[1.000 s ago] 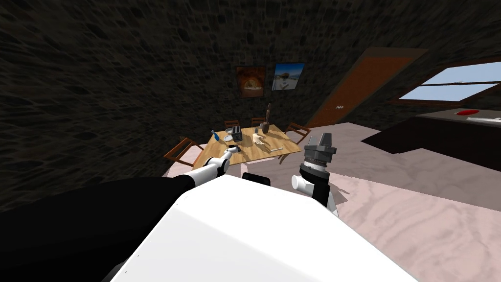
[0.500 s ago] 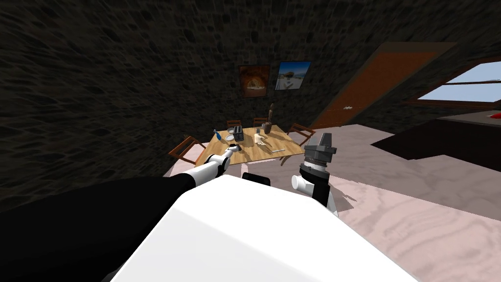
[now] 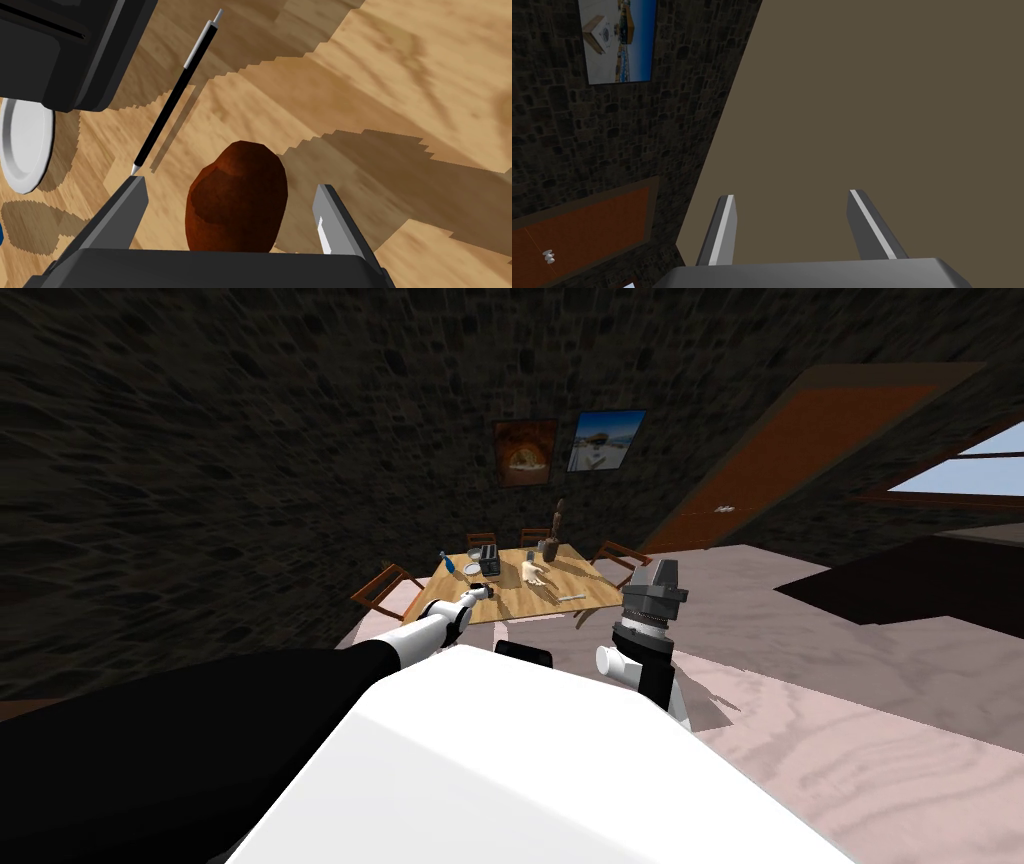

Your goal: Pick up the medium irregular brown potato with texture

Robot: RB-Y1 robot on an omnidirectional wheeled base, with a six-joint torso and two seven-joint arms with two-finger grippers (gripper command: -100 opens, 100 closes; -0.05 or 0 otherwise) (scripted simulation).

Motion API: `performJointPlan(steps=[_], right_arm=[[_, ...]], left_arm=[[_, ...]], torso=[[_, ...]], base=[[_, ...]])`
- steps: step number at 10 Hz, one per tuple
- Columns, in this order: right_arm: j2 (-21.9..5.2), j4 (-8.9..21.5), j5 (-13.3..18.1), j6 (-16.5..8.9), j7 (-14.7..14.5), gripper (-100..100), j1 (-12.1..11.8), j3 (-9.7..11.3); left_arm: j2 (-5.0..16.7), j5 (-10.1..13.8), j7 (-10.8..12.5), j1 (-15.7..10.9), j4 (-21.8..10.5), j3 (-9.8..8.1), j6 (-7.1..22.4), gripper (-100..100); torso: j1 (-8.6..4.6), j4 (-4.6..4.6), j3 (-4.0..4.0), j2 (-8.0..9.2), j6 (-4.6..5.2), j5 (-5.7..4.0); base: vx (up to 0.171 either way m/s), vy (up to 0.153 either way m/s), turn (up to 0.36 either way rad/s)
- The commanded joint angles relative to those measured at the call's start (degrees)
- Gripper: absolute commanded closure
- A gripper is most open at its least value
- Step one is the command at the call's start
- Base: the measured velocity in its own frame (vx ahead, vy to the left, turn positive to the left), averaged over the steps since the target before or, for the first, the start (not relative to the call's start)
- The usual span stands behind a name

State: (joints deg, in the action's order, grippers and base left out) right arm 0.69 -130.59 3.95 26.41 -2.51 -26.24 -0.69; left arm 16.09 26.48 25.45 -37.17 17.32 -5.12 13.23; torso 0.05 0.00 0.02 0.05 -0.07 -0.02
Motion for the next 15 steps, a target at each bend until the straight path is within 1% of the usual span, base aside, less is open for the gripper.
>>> performJointPlan(steps=[1, 2, 6, 7, 8, 9, 10, 11, 12, 13, 14, 15], right_arm=[[0.00, 0.00, 0.00, 0.00, 0.00, 0, 0.00, 0.00], [0.00, 0.00, 0.00, 0.00, 0.00, 0, 0.00, 0.00], [0.00, 0.00, 0.00, 0.00, 0.00, 0, 0.00, 0.00], [0.00, 0.00, 0.00, 0.00, 0.00, 0, 0.00, 0.00], [0.00, 0.00, 0.00, 0.00, 0.00, 0, 0.00, 0.00], [0.00, 0.00, 0.00, 0.00, 0.00, 0, 0.01, 0.00], [0.00, 0.00, 0.00, 0.00, 0.00, 0, 0.00, 0.00], [0.00, 0.00, 0.00, 0.00, 0.00, 0, 0.01, 0.00], [0.00, 0.00, 0.00, 0.00, 0.00, 0, 0.01, 0.00], [0.00, 0.00, 0.00, 0.00, 0.00, 0, 0.00, 0.00], [0.00, 0.00, 0.00, 0.00, 0.00, 0, 0.01, 0.00], [0.00, 0.00, 0.00, 0.00, 0.00, 0, 0.00, 0.00]], left_arm=[[0.00, 0.00, 0.00, 0.00, 0.00, 0.00, 0.00, -100], [0.01, 0.24, -0.34, -0.11, -0.28, 0.04, -0.20, 100], [0.00, 0.22, -0.30, -0.14, -0.22, 0.04, -0.16, 100], [0.00, 0.22, -0.30, -0.14, -0.22, 0.04, -0.17, 0], [-0.29, -1.21, -0.04, 2.03, 2.65, -2.40, 1.51, 100], [-0.29, -1.21, -0.04, 2.03, 2.37, -2.40, 1.51, 100], [-0.63, -3.11, 0.77, 4.45, 4.90, -4.92, 3.52, 100], [-0.63, -3.25, 0.77, 4.45, 7.42, -4.92, 3.52, 100], [-0.63, -3.27, 0.77, 4.45, 7.42, -4.92, 3.52, 100], [-0.96, -5.02, 1.58, 6.88, 10.92, -7.45, 5.53, 100], [-0.96, -5.02, 1.58, 6.88, 10.71, -7.45, 5.53, 100], [-1.29, -6.93, 2.39, 9.30, 13.85, -9.97, 7.53, 100]], torso=[[0.00, 0.00, 0.00, 0.00, 0.00, 0.00], [0.01, 0.00, 0.01, 0.02, -0.01, 0.00], [0.11, -0.09, -0.13, -0.18, 0.01, 0.07], [0.12, -0.10, -0.14, -0.19, 0.01, 0.07], [0.12, -0.10, -0.15, -0.20, 0.01, 0.07], [0.14, -0.15, -0.18, -0.20, 0.19, 0.18], [0.15, -0.20, -0.23, -0.25, 0.19, 0.22], [0.12, -0.35, -0.30, -0.24, 0.25, 0.33], [0.12, -0.36, -0.34, -0.30, 0.25, 0.35], [0.10, -0.38, -0.38, -0.37, 0.22, 0.34], [0.09, -0.39, -0.40, -0.39, 0.30, 0.36], [0.11, -0.40, -0.40, -0.39, 0.23, 0.35]], base=[[0.000, 0.000, 0.000], [0.000, 0.000, 0.000], [0.000, 0.000, 0.000], [0.000, 0.000, 0.000], [-0.013, 0.015, -0.216], [-0.024, 0.019, -0.119], [-0.025, 0.011, -0.208], [-0.032, 0.013, -0.109], [-0.019, 0.002, -0.007], [-0.019, -0.002, -0.212], [-0.019, 0.006, -0.129], [-0.025, 0.008, -0.214]])
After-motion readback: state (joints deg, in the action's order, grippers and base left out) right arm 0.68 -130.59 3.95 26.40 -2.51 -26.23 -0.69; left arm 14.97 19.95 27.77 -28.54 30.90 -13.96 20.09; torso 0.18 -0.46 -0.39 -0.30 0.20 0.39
